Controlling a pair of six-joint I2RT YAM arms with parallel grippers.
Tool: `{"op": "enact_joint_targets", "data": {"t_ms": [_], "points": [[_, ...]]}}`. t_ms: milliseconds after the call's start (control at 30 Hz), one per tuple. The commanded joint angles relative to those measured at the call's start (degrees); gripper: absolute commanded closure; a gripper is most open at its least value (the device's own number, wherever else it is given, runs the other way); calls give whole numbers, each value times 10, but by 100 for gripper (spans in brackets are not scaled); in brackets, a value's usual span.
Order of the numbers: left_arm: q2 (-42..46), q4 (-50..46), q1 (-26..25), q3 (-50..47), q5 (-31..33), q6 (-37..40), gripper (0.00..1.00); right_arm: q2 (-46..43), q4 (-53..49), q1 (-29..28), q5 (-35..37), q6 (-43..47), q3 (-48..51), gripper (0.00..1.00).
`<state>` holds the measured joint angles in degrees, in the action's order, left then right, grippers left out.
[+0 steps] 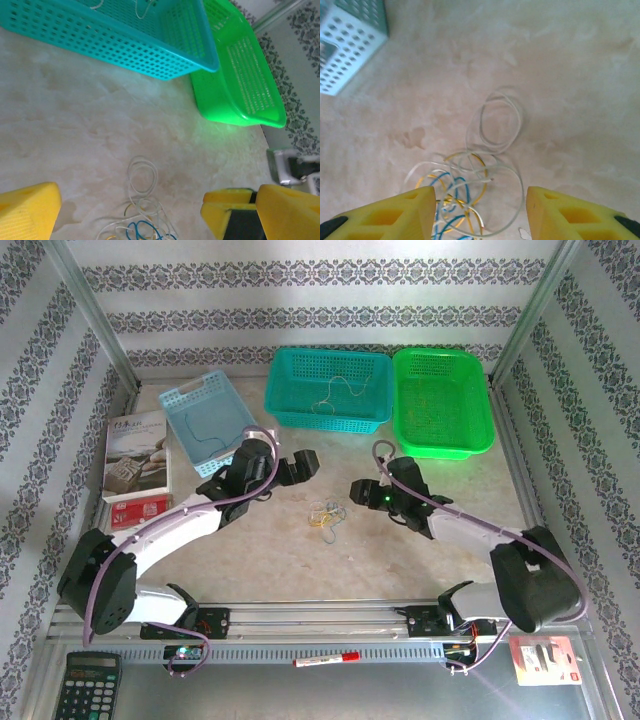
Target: Untangle the cables
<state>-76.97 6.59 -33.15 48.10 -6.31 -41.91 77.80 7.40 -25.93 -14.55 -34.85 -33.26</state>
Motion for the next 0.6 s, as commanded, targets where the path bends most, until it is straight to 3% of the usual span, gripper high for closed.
{"op": "enact_joint_targets", "data": {"t_ms": [0, 200, 567], "points": [[5, -41, 11, 19, -3, -3, 0, 32, -39, -12, 15, 45, -36, 49], [-18, -33, 12, 20, -34, -3, 0, 68, -51, -27, 20, 48, -60, 50], [-82, 7, 12, 26, -100, -13, 0, 34, -74, -40, 59, 38, -41, 50]]}}
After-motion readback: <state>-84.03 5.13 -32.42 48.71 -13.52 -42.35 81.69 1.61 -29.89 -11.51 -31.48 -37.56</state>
